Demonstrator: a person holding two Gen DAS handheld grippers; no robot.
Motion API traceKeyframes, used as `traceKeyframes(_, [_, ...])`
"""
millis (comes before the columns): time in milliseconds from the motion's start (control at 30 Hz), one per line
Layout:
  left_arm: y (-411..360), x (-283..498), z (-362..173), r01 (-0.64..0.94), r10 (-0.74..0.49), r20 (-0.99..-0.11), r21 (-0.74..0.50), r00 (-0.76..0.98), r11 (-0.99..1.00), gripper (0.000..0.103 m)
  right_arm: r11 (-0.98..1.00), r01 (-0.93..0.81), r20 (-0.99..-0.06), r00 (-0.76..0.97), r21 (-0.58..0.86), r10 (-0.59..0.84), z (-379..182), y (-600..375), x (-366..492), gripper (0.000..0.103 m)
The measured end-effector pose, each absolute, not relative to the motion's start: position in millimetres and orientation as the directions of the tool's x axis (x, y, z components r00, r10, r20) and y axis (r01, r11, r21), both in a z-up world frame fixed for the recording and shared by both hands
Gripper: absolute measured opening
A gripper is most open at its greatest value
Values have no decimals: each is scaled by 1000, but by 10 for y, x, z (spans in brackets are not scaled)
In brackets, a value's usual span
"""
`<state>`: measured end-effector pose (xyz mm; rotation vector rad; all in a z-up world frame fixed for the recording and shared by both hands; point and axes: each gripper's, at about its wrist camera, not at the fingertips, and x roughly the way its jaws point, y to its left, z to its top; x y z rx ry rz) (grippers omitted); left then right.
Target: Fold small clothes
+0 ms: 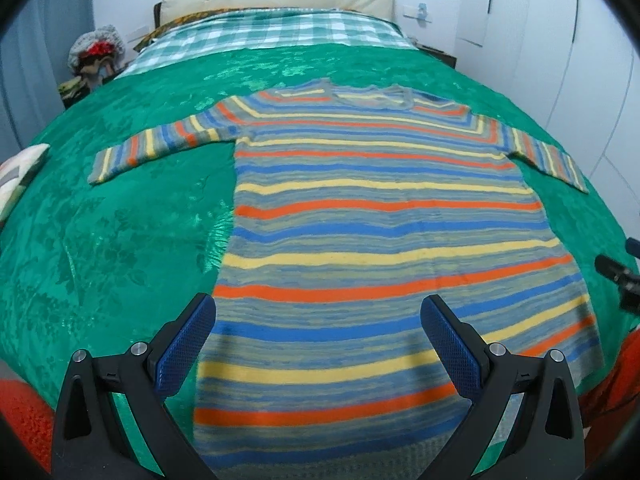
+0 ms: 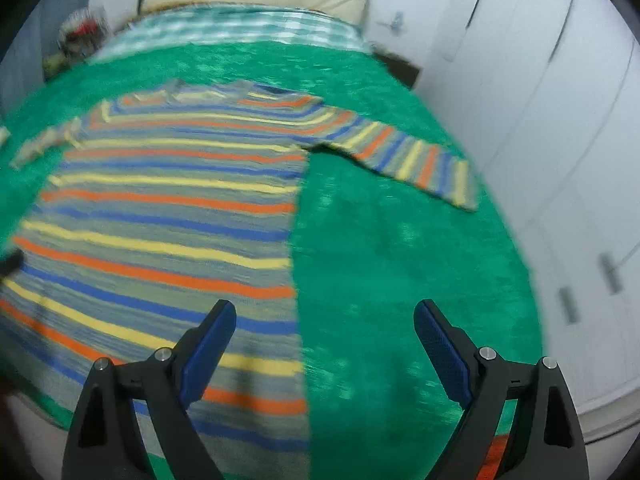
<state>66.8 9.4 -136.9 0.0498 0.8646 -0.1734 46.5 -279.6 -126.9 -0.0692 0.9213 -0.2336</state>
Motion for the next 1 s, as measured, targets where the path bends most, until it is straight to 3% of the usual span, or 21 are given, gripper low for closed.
traceKeyframes(100, [136,684,-1361,161,-123,-756,-24,643,987,102,976,166,-800,601,139,11,-1212,-3332,685,88])
traceKeyframes(167, [167,711,-1357,155,-127,-755,-34,643,987,102,934,222,-766,638,279,77,-1150,-3832,842,88])
traceKeyframes(300, [207,763,-1375,136,-128,-756,-52,642,989,102,829,384,-720,693,407,33,-1063,-4954,1149,87])
traceKeyframes(433, [225,804,-1472,124,-116,-774,-49,623,991,102,674,520,-739,672,525,57,-1331,-5803,1398,73])
traceKeyframes(500, [222,822,-1536,120,-102,-789,-36,606,992,102,643,543,-763,639,539,100,-1493,-5943,1513,67])
traceKeyframes(567, [224,837,-1566,116,-94,-795,-30,599,993,102,626,550,-772,620,553,138,-1628,-6015,1620,52])
traceKeyframes(633, [230,843,-1582,114,-89,-797,-26,597,993,102,629,548,-788,589,551,177,-1726,-6022,1724,43])
traceKeyframes(733, [229,870,-1632,108,-84,-807,-25,585,994,102,644,558,-814,550,524,186,-1841,-6022,1831,42])
traceKeyframes(800, [221,879,-1671,103,-80,-815,-26,573,994,102,646,572,-828,533,506,177,-1896,-6027,1879,26])
traceKeyframes(833, [217,881,-1683,102,-79,-818,-25,570,994,102,663,574,-842,514,482,167,-1915,-6007,1912,6])
traceKeyframes(1000, [201,859,-1634,112,-81,-804,-18,588,994,102,731,538,-828,557,419,64,-1500,-5839,1917,5])
